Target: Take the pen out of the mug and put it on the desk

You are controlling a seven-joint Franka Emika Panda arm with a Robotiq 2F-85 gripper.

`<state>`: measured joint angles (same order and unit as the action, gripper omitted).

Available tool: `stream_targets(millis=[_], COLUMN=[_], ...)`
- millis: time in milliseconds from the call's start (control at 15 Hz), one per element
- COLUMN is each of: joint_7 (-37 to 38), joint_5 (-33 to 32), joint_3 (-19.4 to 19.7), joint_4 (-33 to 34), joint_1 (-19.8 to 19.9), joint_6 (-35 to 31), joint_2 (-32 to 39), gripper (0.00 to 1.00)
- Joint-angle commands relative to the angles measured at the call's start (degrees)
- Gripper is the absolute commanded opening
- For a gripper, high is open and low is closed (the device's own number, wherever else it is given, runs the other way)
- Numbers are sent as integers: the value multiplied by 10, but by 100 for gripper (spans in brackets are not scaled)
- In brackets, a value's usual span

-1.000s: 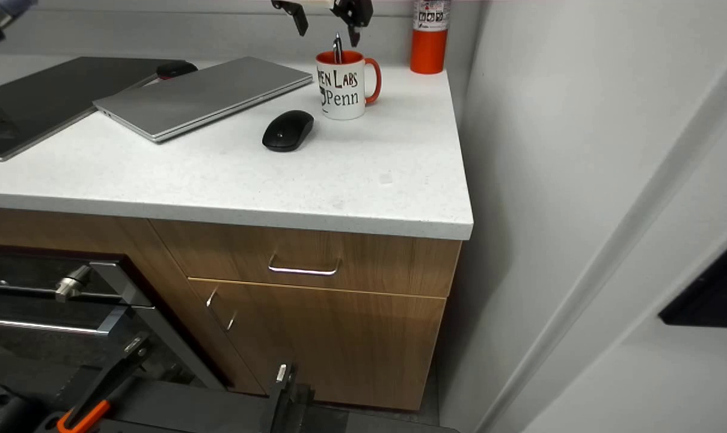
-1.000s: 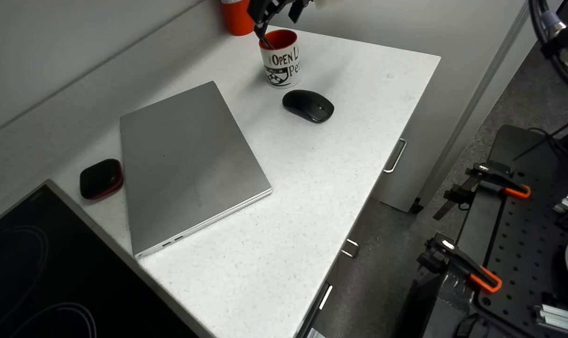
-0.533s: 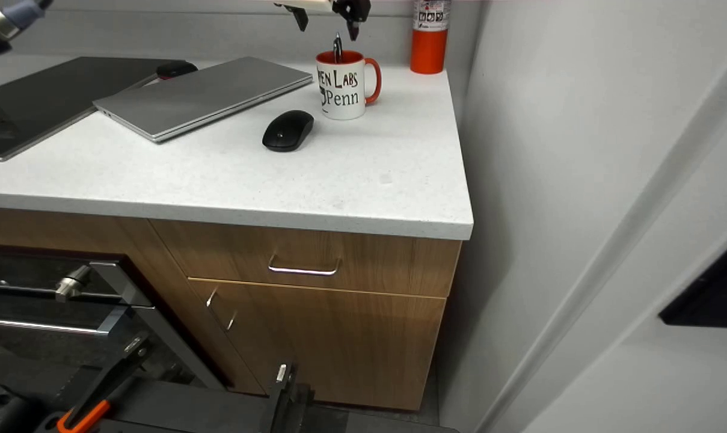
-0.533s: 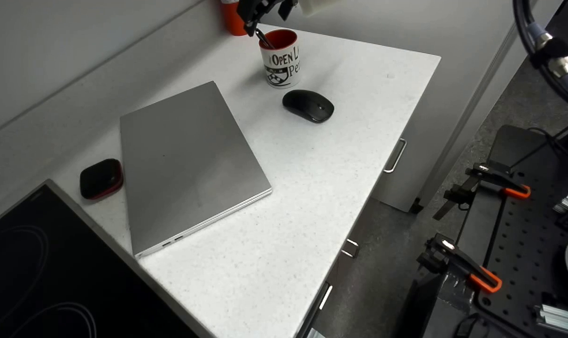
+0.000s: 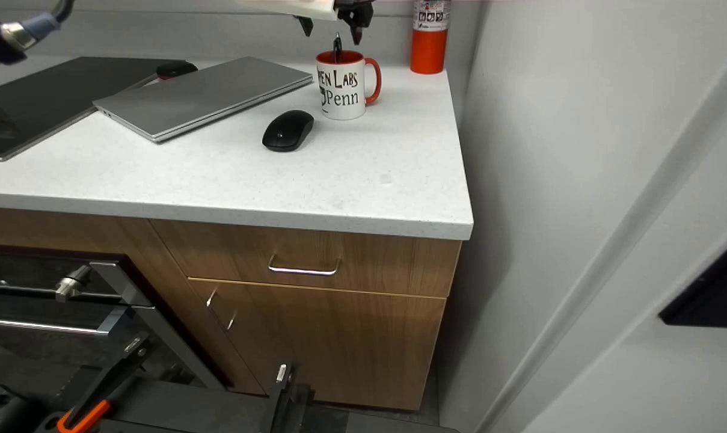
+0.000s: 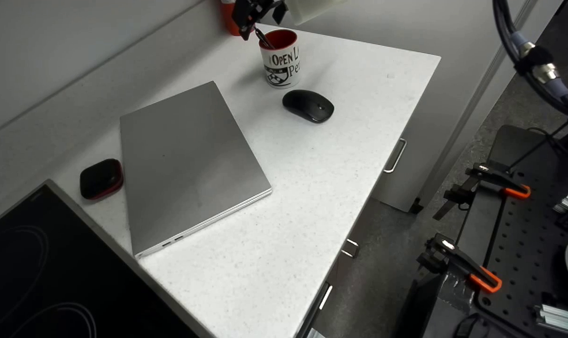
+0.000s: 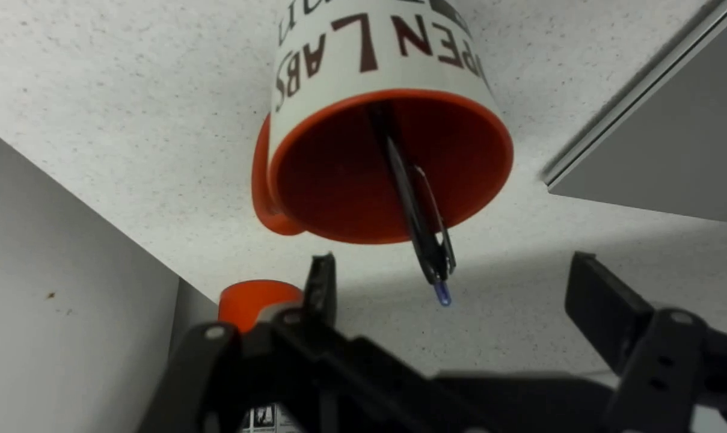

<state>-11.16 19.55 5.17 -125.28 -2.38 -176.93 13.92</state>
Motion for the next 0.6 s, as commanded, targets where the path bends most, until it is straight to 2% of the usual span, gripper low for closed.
stream_targets(millis=[0, 267, 333, 400, 533], joint_7=[-12, -10, -11, -12, -12], joint_5=[16, 15, 17, 17, 18], joint_3=[-20, -26, -29, -33, -40], joint_4=[32, 48, 51, 53, 58], joint_1=[17, 23, 27, 30, 39], joint_6=[-25, -26, -28, -29, -29], joint_2=[34, 51, 54, 56, 60], gripper=[100, 99, 74, 74, 60])
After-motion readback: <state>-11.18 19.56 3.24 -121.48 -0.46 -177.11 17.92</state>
